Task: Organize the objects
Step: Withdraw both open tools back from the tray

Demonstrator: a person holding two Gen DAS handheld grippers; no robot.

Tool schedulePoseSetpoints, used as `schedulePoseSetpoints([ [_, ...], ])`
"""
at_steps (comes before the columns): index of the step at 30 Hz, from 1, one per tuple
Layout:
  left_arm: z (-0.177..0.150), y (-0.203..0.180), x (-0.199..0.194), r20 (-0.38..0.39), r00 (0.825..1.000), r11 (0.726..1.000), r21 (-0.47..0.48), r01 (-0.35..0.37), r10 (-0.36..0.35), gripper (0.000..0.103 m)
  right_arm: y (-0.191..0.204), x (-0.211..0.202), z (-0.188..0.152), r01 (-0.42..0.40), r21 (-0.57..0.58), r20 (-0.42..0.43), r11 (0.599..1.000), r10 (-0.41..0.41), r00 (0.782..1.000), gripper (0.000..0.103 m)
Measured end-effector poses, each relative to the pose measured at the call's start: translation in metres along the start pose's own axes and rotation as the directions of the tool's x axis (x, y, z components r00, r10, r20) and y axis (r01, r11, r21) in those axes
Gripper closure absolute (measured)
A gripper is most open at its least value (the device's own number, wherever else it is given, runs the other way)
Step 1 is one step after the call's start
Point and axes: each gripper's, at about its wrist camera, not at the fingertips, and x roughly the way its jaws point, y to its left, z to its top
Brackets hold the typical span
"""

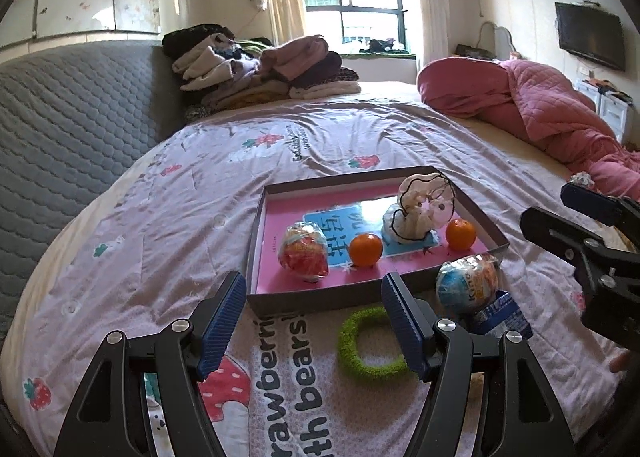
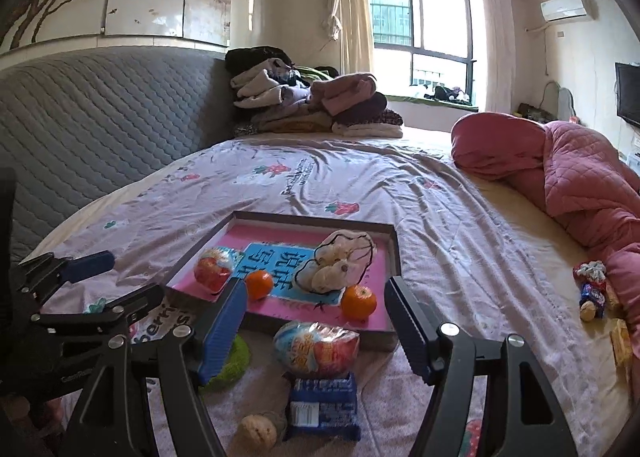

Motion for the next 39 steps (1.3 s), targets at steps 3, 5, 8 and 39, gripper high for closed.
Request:
schedulePoseSetpoints([
  [3, -0.001, 0.000, 0.003, -0.006, 1.000, 1.000, 0.003, 0.001, -0.001, 0.031, 0.003, -0.001, -0.002, -0.005, -0.015, -0.002, 1.000, 0.005, 1.000, 0.033],
  [5, -0.003, 0.001, 0.006, -0.021, 0.999, 1.000, -0.005, 0.024, -0.024, 0.031, 0.003, 0.001, -0.004, -0.002, -0.021, -0.016, 1.000, 0.002, 1.000, 0.033],
  [8, -0.006, 0.000, 0.010, -0.038, 0.999, 0.999, -0.004, 0.036, -0.036, 0.031, 0.002, 0.005, -0.006, -0.005, -0.012, -0.033, 1.000, 0.005, 0.999, 0.033],
  [39, -0.026, -0.001, 0.023, -0.127, 0.989, 0.997, 0.015, 0.082, -0.079, 0.031, 0.014, 0.000, -0.039, -0.041, -0.090, -0.107, 0.995, 0.031, 0.994, 0.033],
])
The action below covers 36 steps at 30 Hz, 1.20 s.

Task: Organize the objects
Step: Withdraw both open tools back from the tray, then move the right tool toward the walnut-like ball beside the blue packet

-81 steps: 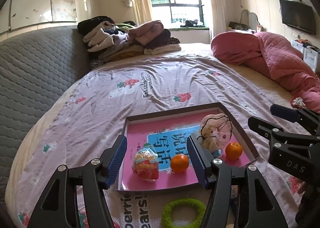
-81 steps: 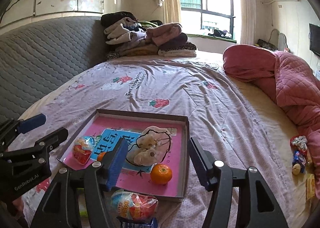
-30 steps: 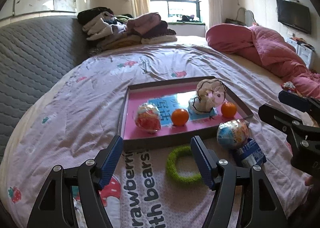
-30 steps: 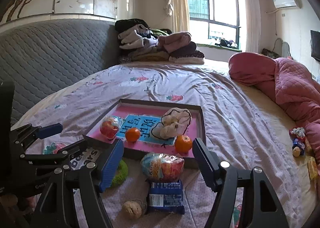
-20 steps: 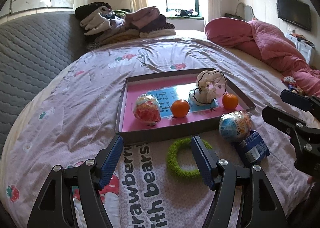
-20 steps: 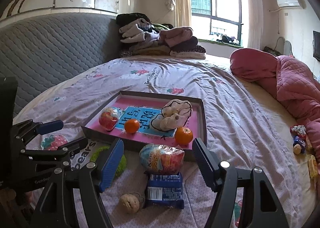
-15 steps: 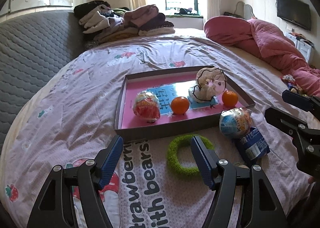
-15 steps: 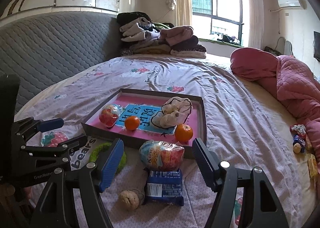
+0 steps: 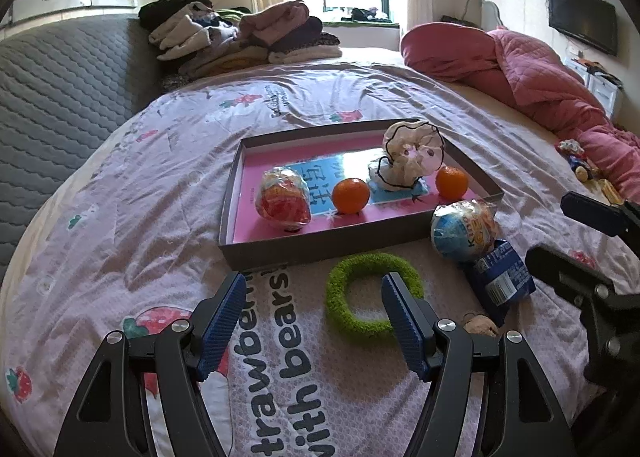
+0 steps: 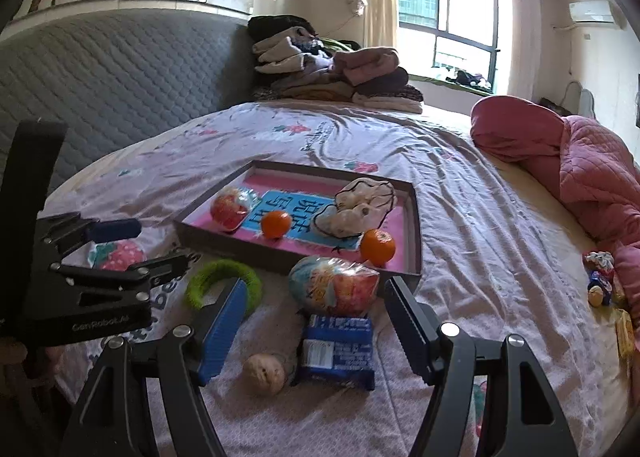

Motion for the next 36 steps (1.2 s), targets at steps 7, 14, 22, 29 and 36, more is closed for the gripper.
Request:
schedulePoseSetpoints([
  [7, -0.001, 0.000, 0.000, -0.006, 1.000, 1.000, 0.002, 0.006, -0.006, 0.031, 0.000, -0.004, -0.005, -0.010, 0.006, 0.004, 1.000, 0.010, 1.000, 0.033],
  [14, -0.006, -0.001, -0.001, -0.019, 1.000, 1.000, 0.003, 0.011, -0.011, 0.031, 0.001, -0.002, -0.011, -0.011, 0.008, -0.016, 1.000, 0.011, 1.000, 0.033],
  [22, -0.011, -0.001, 0.000, -0.033, 0.999, 1.000, 0.009, 0.016, -0.016, 0.031, 0.005, 0.001, -0.021, -0.027, 0.001, -0.042, 1.000, 0.027, 0.999, 0.033],
  [29, -0.013, 0.000, 0.001, -0.043, 0.999, 1.000, 0.017, 0.019, -0.018, 0.031, 0.008, 0.000, -0.028, -0.050, 0.005, -0.047, 0.999, 0.050, 0.998, 0.033],
  [36, -0.017, 0.001, 0.003, -0.057, 0.998, 1.000, 0.019, 0.022, -0.021, 0.031, 0.011, 0.004, -0.034, -0.070, 0.014, -0.072, 0.997, 0.071, 0.995, 0.033],
])
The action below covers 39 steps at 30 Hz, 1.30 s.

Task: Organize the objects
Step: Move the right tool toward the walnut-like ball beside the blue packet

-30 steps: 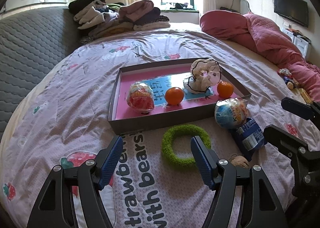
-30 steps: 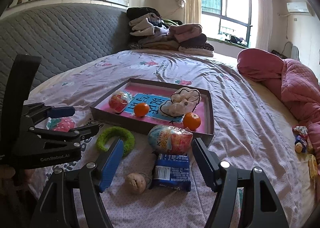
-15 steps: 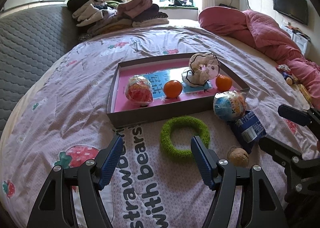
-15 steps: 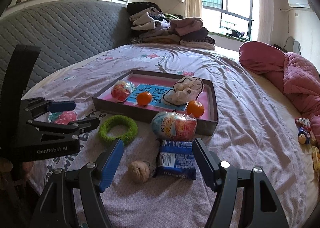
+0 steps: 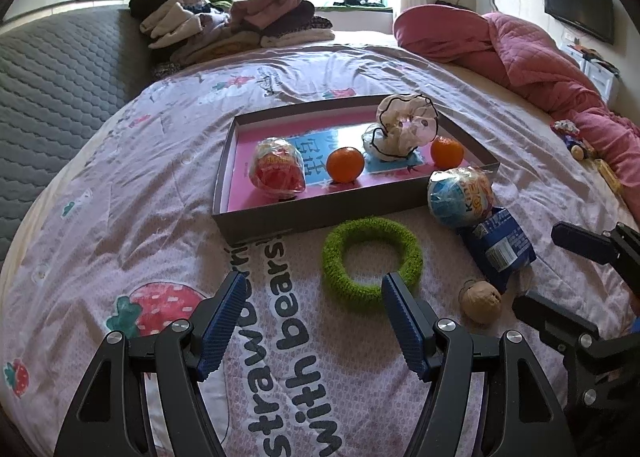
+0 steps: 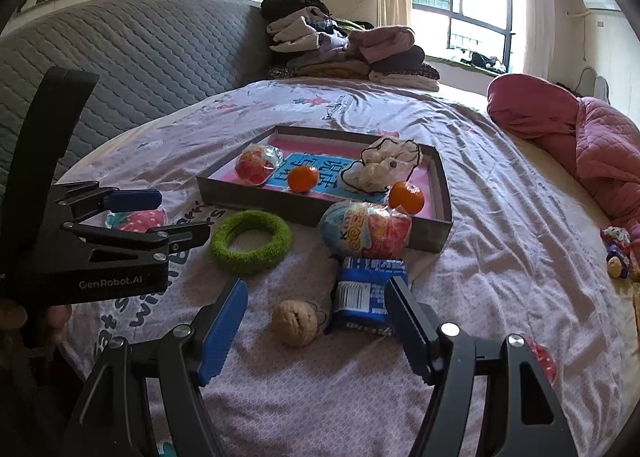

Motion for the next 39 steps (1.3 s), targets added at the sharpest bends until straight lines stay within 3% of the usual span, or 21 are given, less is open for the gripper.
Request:
schedulePoseSetpoints([
  [39, -0.005, -0.004, 0.027, -0.103, 0.994, 1.000, -0.004, 0.029, -0.029, 0.031, 0.008, 0.027, -0.027, -0.029, 0.035, -0.130, 0.999, 0.033, 0.991, 0.033],
])
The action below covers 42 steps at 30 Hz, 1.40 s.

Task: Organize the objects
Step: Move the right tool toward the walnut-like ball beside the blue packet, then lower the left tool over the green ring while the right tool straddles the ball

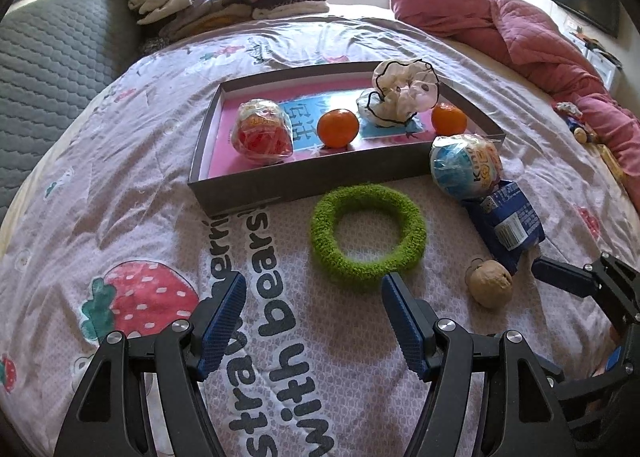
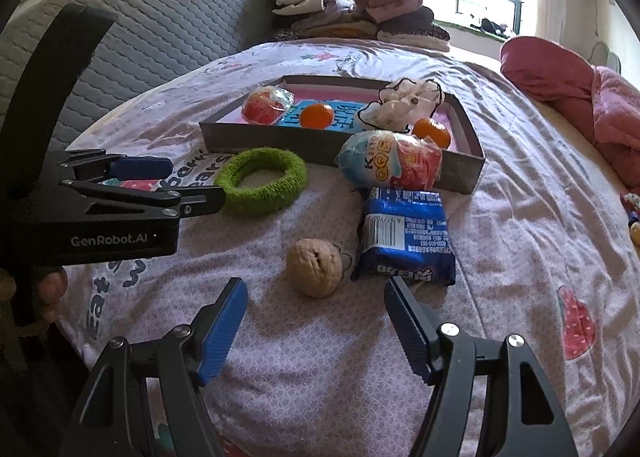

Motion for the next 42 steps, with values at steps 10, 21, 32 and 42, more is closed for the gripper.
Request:
schedulePoseSetpoints([
  [10, 0.006, 0.006, 0.008, -0.006, 1.000, 1.000, -0.017, -0.008, 0.007, 0.031, 0.001, 0.010, 0.002, -0.006, 0.030, -0.029, 1.000, 0.007, 1.000, 0.041],
  [21, 0.017, 0.008, 0.017, -0.015, 1.000, 1.000, -0.028, 0.003, -0.003, 0.031, 0.003, 0.016, 0.007, -0.002, 0.062, -0.035, 0.998, 0.004, 0.999, 0.047],
  [32, 0.027, 0.013, 0.034, -0.039, 0.999, 0.998, -0.048, -0.031, 0.029, 0.031, 0.009, 0.022, 0.012, -0.026, 0.065, -0.044, 0.998, 0.029, 0.999, 0.055],
  [42, 0.032, 0.015, 0.050, -0.056, 0.998, 0.997, -0.076, -0.033, 0.028, 0.031, 0.010, 0.027, 0.014, -0.023, 0.058, -0.064, 0.998, 0.027, 0.998, 0.063],
])
